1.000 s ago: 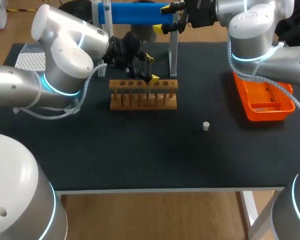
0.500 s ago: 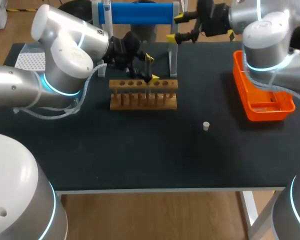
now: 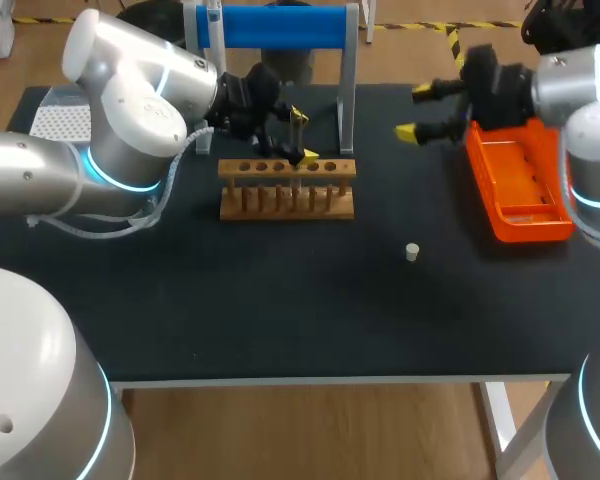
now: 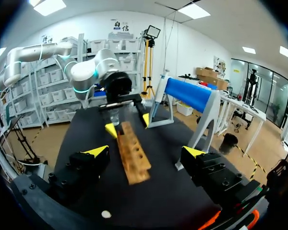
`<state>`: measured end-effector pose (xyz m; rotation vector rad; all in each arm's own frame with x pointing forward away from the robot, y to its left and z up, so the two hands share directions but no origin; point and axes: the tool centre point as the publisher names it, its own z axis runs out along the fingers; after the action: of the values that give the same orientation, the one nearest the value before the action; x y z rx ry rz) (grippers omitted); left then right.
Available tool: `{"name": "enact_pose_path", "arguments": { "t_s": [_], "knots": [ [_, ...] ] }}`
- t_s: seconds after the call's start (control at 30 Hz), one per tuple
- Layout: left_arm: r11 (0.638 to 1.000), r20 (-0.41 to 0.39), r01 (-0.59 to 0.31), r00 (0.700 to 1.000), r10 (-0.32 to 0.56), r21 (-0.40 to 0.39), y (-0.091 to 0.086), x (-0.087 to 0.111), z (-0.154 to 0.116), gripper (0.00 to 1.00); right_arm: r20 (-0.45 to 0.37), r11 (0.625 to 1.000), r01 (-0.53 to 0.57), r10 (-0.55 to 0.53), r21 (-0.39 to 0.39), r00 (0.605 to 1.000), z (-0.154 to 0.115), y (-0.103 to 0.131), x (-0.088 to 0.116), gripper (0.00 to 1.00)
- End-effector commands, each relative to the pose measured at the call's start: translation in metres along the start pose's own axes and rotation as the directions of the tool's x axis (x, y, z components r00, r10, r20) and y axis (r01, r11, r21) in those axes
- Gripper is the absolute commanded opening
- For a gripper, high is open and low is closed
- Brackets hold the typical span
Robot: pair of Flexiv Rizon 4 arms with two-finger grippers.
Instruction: Invert the test tube, pick up the pipette, mount the tip to pipette, aspirate from beaker and dispense into the tube, eject the tip, return the pipette, and cap with the stopper.
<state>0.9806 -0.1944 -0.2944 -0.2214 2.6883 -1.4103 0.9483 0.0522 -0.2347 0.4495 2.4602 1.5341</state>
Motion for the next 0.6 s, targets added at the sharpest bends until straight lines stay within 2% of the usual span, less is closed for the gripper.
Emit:
{"name": "enact_pose_path", "arguments": {
  "t_s": [0.03, 0.27, 0.6],
  "knots": [
    [1.000, -0.003, 0.000, 1.000, 0.000, -0.002, 0.000, -0.001, 0.000, 1.00, 0.030, 1.000, 0.014, -0.014, 0.006, 0.999, -0.054, -0.021, 0.035, 1.00],
    [1.000, -0.003, 0.000, 1.000, 0.000, -0.002, 0.000, -0.001, 0.000, 1.00, 0.020, 1.000, 0.004, -0.004, 0.027, 1.000, -0.059, -0.056, 0.068, 1.00],
    [1.000, -0.003, 0.000, 1.000, 0.000, -0.002, 0.000, -0.001, 0.000, 1.00, 0.013, 0.999, -0.025, 0.024, 0.044, 1.000, -0.036, -0.105, 0.105, 1.00]
  ]
}}
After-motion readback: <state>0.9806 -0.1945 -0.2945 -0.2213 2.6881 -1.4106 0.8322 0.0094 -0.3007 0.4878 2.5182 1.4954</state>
